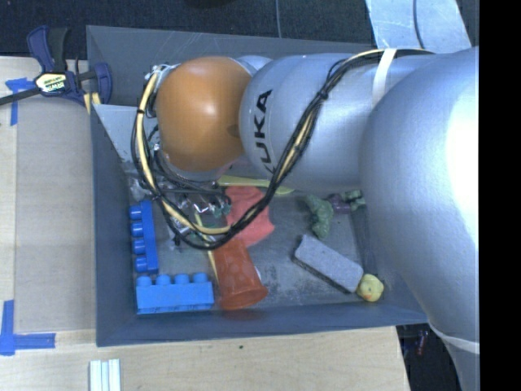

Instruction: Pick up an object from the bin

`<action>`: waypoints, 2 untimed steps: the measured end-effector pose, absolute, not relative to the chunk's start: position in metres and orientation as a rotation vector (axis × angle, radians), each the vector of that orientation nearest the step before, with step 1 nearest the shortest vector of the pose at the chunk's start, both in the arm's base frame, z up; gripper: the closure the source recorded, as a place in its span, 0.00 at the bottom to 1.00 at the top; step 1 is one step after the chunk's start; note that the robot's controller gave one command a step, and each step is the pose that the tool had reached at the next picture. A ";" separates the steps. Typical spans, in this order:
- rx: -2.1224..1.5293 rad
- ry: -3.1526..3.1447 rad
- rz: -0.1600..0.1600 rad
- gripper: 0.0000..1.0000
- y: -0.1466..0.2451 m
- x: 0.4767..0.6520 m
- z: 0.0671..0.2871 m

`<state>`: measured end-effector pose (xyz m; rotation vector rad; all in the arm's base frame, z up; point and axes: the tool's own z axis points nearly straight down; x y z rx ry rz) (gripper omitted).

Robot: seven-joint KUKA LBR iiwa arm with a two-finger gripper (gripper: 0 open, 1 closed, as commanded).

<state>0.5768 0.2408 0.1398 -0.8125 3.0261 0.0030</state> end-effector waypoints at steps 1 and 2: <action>-1.070 2.951 0.006 0.00 0.240 0.574 0.079; -1.472 2.745 -0.004 0.00 0.235 0.563 0.073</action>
Offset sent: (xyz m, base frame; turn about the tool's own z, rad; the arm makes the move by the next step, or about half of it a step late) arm -0.0169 -0.0060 -0.0698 -0.4723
